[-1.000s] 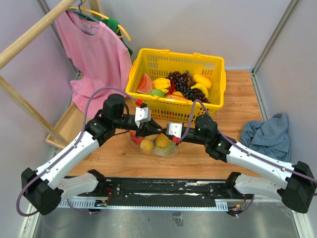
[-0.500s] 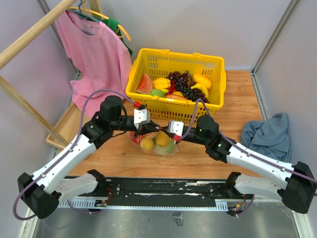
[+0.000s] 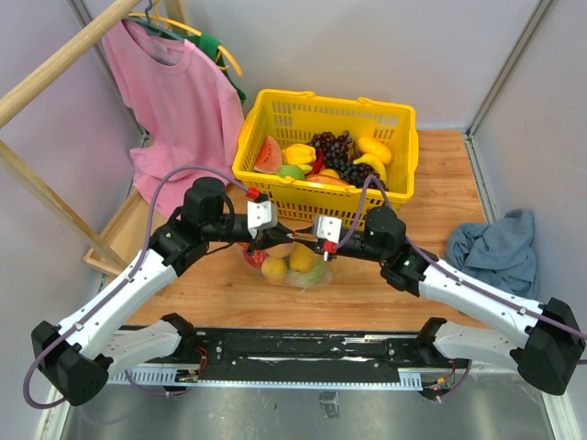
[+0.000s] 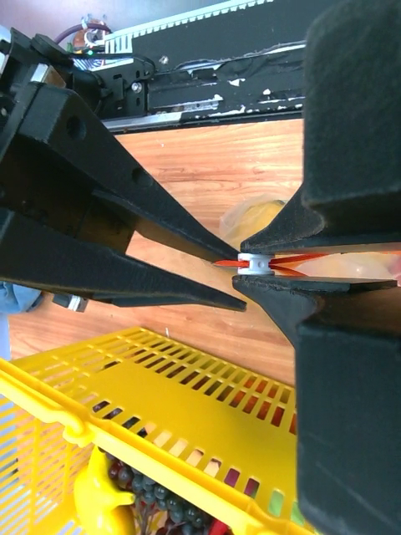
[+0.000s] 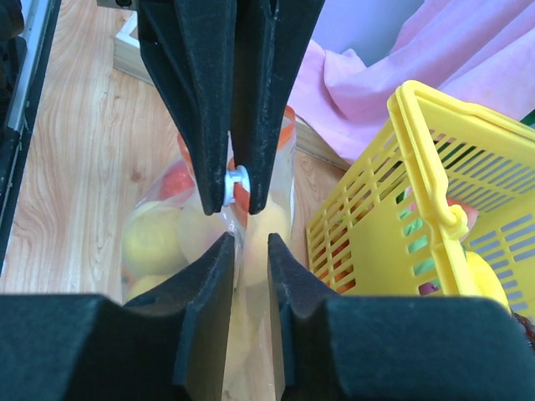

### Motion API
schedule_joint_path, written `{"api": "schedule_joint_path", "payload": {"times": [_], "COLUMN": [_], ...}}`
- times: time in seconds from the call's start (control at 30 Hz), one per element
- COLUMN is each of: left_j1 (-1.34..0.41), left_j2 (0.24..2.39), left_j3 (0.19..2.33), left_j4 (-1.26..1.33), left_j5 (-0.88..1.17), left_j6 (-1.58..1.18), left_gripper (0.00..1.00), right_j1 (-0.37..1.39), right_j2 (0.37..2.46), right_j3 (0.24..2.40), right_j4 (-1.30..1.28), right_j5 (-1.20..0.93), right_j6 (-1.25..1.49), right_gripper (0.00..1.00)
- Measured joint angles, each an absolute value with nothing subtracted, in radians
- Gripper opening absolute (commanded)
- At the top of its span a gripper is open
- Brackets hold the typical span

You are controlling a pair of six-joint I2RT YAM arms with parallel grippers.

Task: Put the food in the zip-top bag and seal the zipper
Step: Zip the zipper food storage bag at the center of the board.

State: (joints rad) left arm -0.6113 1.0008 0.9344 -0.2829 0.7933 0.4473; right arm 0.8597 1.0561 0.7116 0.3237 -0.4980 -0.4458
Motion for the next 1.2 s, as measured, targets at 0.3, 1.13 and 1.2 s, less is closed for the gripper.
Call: {"api": "schedule_joint_path", "payload": {"times": [0.3,1.13,1.2], "left_j1": [-0.611,-0.612,-0.612], "left_j2": [1.002,1.005,1.004], "left_j3": [0.934,0.935,0.935], "left_j4": [-0.282,-0.321,-0.332], "left_j5": [0.831,0.691,0.693], "left_j6": [0.421,0.434,0.434], "left_gripper": [0.0,0.0,0.0], "right_j1": [0.853,0.823,0.822], "right_j2": [1.115,1.057,1.042], "right_j3": [0.775,0.73,0.735], "right_j4": [0.292,0.293,0.262], "right_j5": [-0.537,-0.469,-0.487], "right_j6": [-0.44,-0.297,-0.304], "right_gripper": [0.07,0.17,0.23]}}
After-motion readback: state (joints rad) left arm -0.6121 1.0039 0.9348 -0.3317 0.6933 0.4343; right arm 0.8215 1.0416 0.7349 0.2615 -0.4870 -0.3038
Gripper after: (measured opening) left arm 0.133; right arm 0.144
